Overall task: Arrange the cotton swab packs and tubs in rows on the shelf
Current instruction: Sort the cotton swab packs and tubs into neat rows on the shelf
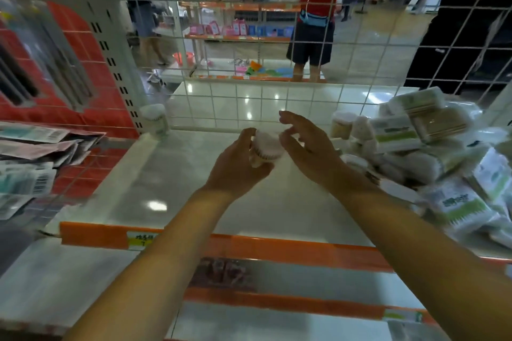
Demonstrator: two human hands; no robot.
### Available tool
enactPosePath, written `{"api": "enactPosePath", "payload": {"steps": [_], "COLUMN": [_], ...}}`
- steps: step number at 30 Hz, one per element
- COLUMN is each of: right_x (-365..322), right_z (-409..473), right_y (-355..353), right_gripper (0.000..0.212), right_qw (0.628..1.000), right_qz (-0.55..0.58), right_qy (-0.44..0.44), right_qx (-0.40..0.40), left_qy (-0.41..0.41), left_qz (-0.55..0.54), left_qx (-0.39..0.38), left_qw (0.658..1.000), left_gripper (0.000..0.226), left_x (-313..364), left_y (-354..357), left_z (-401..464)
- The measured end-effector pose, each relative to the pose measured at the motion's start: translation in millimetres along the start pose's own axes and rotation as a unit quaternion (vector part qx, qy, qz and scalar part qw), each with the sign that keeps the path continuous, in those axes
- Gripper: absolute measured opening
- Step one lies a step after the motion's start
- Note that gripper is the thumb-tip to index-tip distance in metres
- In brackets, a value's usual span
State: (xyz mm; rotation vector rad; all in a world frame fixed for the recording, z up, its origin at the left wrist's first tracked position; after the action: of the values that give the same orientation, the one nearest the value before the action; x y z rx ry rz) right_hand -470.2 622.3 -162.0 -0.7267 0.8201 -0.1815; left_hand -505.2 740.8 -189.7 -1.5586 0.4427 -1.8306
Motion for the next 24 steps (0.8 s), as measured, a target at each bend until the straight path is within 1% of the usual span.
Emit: {"api": "enactPosePath", "payload": {"steps": [3,6,8,12,15,18,21,24], "right_x": [-10.5,-18.7,-23.2,-31.3,-38.3,-46.9,-51.6,-55.0], "right_z": [12.7,25.9,34.0,46.6,55.7,66.1,75.8,80.7], "right_y": [26.6,56.6,73.9,109.6,133.2,151.4,162.4,170.1], "right_gripper": [0.053,0.042,0.040,0.038,0.034,0.030,0.031,0.031], "right_qw": [0.996,0.983,0.974,0.960,0.947,0.942,0.938,0.936], "right_qz": [-0.085,-0.167,-0.202,-0.248,-0.279,-0.284,-0.288,-0.280], "right_qy": [-0.009,-0.004,0.006,0.012,0.014,0.018,0.034,0.060], "right_qx": [-0.017,-0.082,-0.103,-0.129,-0.160,-0.178,-0.187,-0.204], "left_qy": [0.000,-0.009,-0.030,-0.079,-0.105,-0.149,-0.105,-0.145], "left_qz": [0.014,0.039,0.043,0.018,-0.001,-0.021,0.001,-0.005], "left_qx": [0.034,0.072,0.102,0.139,0.158,0.151,0.173,0.150], "left_qw": [0.999,0.997,0.993,0.987,0.982,0.977,0.979,0.978], "left_gripper": [0.056,0.055,0.057,0.059,0.054,0.055,0.060,0.062], "left_x": [-26.2,-54.0,-72.7,-108.5,-130.6,-149.9,-158.7,-180.5], "left_y": [-20.5,-38.8,-51.6,-71.7,-86.0,-98.1,-107.3,-108.8], "left_z": [2.5,6.3,9.8,18.3,24.9,29.0,31.7,35.0]}}
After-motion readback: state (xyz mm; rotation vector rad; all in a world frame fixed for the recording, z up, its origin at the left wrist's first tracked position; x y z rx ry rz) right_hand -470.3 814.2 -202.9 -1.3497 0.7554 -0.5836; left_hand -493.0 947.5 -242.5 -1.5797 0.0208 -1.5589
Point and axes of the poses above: each hand's wrist, its own z-axis towards the middle knuckle, its own y-axis out of the palm, x = y × z, the point moved 8 cm from there along z, towards the middle knuckle, and after that the axes turned 7 degrees about -y, right-handed, at the moved point
